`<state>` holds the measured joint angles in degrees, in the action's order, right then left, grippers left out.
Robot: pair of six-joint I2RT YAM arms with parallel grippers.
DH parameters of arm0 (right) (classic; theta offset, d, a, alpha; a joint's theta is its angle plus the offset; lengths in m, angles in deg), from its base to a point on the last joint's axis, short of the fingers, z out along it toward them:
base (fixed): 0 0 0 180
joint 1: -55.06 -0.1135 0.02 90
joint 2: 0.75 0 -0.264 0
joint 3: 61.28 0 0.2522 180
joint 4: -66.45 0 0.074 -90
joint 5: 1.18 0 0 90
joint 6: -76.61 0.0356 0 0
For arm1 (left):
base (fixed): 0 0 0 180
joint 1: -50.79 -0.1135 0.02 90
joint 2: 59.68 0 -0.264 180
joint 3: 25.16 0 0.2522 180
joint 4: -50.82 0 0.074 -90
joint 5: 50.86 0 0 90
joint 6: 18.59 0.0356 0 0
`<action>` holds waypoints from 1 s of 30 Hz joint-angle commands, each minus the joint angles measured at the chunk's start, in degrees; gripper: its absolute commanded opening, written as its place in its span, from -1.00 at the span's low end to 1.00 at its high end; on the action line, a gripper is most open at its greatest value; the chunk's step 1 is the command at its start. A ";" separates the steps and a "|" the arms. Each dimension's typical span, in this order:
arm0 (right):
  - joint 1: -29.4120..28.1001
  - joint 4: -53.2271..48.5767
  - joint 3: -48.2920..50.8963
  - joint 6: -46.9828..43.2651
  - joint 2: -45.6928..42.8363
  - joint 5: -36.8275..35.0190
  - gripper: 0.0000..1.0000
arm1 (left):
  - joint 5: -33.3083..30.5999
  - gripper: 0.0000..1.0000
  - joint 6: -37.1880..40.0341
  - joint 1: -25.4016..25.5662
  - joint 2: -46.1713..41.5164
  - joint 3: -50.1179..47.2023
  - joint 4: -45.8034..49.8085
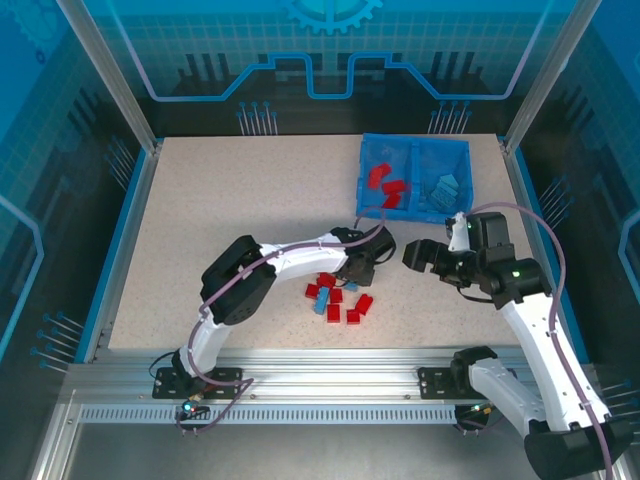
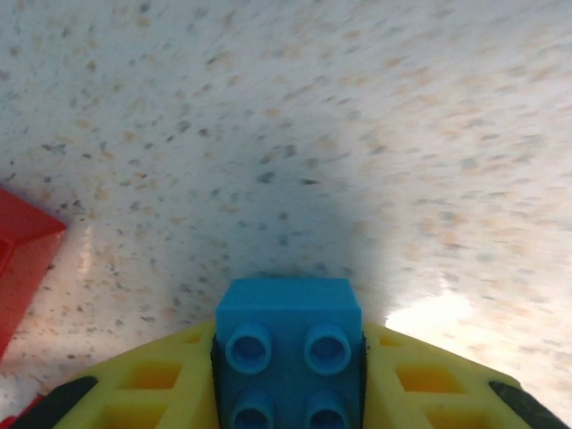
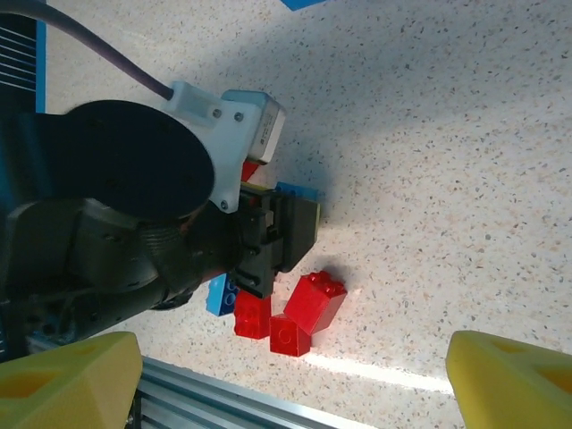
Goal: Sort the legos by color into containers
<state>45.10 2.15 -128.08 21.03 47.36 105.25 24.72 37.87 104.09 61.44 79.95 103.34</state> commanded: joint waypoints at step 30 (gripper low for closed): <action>1.08 -4.67 -0.88 7.16 -12.58 -23.14 0.78 | -4.42 -0.19 17.94 -4.69 37.09 63.43 -33.86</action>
<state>45.49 -0.98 -128.12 29.03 35.58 82.98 22.47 54.24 99.72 97.87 140.34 74.25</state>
